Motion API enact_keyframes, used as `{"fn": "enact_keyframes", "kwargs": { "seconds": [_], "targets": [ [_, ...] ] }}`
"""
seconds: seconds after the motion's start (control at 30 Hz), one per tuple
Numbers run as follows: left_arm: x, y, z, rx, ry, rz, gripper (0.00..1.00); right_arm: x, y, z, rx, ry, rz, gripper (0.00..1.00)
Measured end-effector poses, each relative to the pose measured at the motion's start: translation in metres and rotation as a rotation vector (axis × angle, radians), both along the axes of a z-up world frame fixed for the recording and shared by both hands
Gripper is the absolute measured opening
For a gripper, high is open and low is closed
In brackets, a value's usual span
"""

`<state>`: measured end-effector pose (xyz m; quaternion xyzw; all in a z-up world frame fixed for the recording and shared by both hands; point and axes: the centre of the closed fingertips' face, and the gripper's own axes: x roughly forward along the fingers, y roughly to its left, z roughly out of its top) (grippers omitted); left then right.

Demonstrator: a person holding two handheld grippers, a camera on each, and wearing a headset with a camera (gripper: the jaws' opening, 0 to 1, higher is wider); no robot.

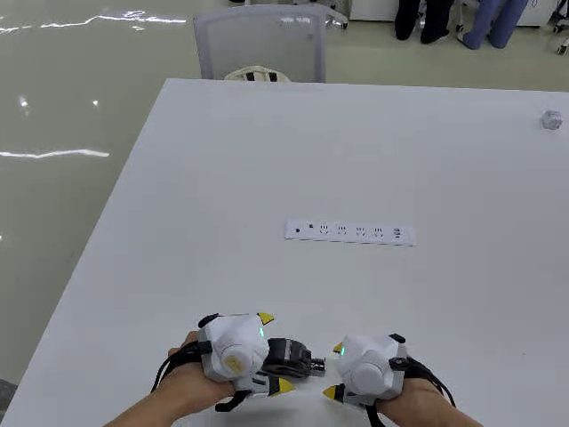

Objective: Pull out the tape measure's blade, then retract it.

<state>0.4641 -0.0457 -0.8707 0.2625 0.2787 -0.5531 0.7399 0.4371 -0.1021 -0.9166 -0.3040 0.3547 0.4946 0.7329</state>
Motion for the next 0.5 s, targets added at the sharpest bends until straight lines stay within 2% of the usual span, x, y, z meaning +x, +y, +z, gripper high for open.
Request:
{"fn": "enact_keyframes", "kwargs": {
  "seconds": [0.2,0.5],
  "targets": [
    [-0.002,-0.006,-0.007,0.026,0.015,-0.053,0.66,0.004,0.001,-0.004,-0.003,0.009,0.014,0.40],
    [-0.002,-0.005,-0.022,0.081,0.026,-0.115,0.63,0.008,0.006,-0.013,-0.012,0.023,0.039,0.37]
  ]
}}
